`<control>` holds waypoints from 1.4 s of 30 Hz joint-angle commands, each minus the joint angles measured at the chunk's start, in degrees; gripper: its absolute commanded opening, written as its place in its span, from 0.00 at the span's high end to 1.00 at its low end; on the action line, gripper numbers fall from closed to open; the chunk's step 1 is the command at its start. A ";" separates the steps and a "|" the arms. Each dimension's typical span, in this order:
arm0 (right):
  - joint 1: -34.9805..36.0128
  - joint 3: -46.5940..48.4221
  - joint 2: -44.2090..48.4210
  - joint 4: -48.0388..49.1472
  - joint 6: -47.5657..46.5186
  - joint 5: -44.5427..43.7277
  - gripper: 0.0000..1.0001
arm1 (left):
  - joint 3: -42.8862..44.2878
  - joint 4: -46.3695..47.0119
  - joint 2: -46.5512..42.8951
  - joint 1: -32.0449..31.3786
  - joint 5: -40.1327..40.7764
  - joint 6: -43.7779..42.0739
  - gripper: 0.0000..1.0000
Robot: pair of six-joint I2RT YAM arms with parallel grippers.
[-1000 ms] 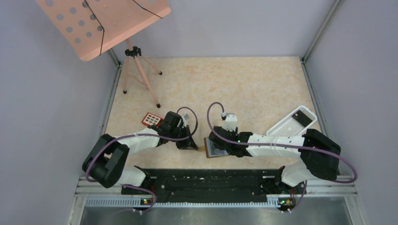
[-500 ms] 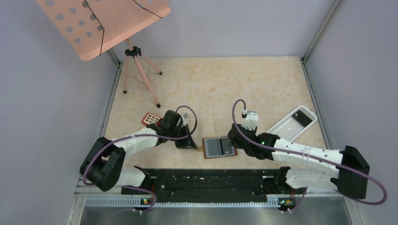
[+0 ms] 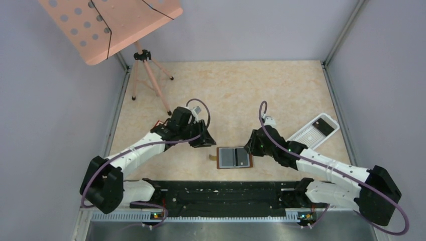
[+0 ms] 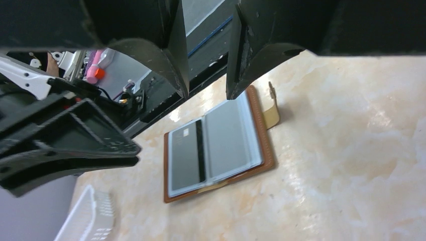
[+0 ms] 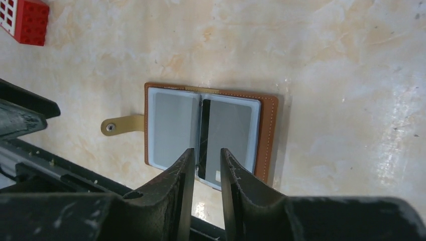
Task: Take the credit cards out of the card holder
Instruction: Remove the credit card from the card holder.
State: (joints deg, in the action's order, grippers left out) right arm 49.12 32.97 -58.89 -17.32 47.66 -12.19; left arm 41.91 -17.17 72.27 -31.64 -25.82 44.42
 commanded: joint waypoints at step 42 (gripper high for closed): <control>-7.68 -16.08 -5.76 19.79 0.68 12.99 0.86 | 3.06 25.06 24.41 -17.16 9.46 4.53 0.62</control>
State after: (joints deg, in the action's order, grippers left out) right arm 42.09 17.98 -64.40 2.92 48.18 1.56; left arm 43.46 8.58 96.18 -47.88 -19.33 50.37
